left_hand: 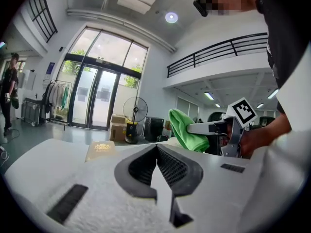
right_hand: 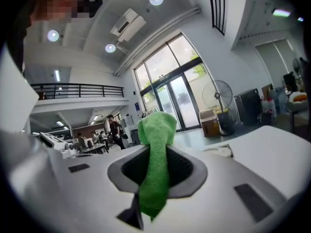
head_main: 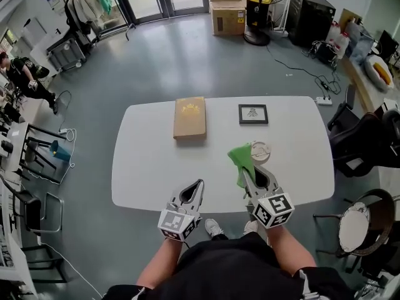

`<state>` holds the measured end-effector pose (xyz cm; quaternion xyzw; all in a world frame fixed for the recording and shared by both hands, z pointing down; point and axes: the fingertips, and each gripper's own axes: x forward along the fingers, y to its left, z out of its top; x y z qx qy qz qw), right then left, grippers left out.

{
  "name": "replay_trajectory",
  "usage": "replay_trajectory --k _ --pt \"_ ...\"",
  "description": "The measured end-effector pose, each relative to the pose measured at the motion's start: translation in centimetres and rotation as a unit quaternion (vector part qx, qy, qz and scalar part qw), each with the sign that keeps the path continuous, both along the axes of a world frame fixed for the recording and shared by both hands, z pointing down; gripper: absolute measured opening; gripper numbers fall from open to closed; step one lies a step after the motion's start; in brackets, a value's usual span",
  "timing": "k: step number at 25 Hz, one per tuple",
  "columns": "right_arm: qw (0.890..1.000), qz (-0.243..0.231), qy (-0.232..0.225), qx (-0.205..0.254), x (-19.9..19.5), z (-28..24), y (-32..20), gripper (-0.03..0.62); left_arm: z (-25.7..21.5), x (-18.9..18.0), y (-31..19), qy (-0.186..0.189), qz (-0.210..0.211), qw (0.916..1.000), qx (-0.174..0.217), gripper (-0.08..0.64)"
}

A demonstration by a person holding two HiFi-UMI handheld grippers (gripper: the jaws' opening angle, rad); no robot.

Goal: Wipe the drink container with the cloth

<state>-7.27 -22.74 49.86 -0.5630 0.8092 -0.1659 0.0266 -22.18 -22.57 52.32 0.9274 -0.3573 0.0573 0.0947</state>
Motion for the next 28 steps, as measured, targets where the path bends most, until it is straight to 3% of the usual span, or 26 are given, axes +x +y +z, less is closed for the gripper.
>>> replay_trajectory --k 6,13,28 --pt "0.997 0.004 0.067 0.04 4.0 -3.4 1.5 0.074 -3.0 3.5 -0.3 0.018 0.002 0.9996 0.023 0.014" --pt "0.996 0.017 0.072 0.053 7.1 -4.2 3.2 0.074 -3.4 6.9 1.1 0.03 0.011 0.9994 0.013 0.015" --pt "0.993 0.027 0.106 0.053 9.9 -4.3 5.6 0.074 -3.9 10.5 3.7 0.008 0.042 0.9986 0.032 0.014"
